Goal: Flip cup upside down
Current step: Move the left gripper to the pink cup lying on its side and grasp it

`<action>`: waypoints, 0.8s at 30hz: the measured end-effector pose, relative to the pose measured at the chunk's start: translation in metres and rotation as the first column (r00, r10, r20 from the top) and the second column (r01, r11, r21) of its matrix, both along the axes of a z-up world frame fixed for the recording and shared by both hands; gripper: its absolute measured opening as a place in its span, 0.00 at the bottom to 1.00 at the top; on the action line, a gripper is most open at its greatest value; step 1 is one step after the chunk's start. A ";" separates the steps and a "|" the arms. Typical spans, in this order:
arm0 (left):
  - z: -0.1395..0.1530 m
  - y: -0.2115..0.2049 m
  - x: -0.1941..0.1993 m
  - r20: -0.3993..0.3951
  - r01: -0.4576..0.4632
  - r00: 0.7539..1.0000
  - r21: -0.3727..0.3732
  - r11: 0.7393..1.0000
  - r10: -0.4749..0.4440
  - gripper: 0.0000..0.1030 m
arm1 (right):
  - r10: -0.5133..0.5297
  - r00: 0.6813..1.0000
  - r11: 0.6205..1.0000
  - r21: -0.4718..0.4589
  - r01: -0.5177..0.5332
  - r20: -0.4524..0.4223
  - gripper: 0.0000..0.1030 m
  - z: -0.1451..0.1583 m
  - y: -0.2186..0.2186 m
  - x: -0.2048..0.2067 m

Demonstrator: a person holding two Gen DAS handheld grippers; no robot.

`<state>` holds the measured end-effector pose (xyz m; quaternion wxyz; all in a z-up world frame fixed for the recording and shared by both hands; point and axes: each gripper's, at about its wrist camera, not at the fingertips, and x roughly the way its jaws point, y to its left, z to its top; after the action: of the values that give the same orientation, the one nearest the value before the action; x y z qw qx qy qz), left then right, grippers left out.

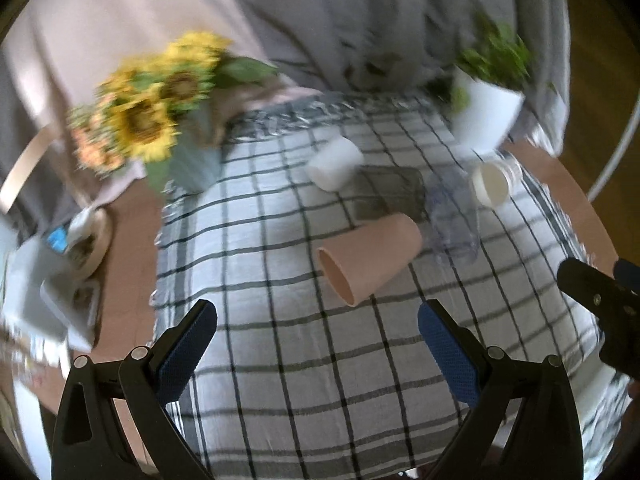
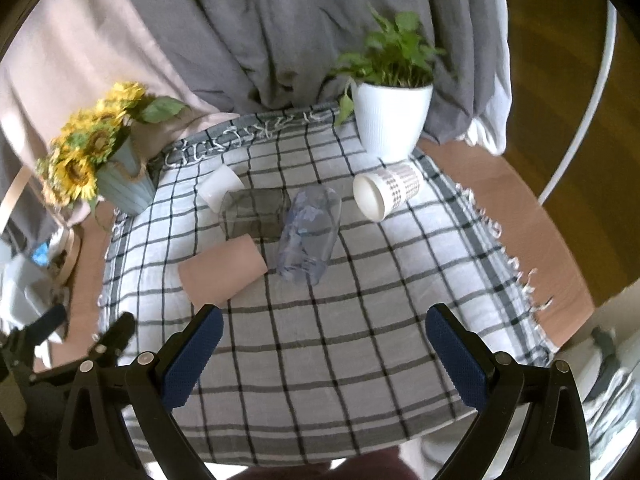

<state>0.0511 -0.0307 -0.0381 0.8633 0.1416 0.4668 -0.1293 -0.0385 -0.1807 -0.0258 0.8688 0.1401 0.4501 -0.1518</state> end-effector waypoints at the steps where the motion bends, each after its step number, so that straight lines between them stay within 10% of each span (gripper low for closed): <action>1: -0.002 -0.003 0.004 -0.010 0.022 1.000 0.009 1.000 -0.021 1.00 | -0.025 1.000 0.999 0.026 0.025 -0.013 0.99 -0.005 -0.002 0.001; 9: -0.034 -0.036 0.050 -0.083 0.216 0.975 0.126 0.968 -0.207 1.00 | -0.214 0.971 0.962 0.149 0.229 -0.111 0.99 -0.046 -0.020 0.014; 24: -0.099 -0.080 0.092 -0.309 0.488 0.848 0.137 0.862 -0.430 0.99 | -0.393 0.896 0.879 0.199 0.432 -0.209 0.99 -0.092 -0.028 0.033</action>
<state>0.1435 -0.1103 -0.1366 0.7156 0.3213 0.5424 -0.3007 -0.0052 -0.2085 -0.1174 0.7532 0.3244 0.4940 -0.2890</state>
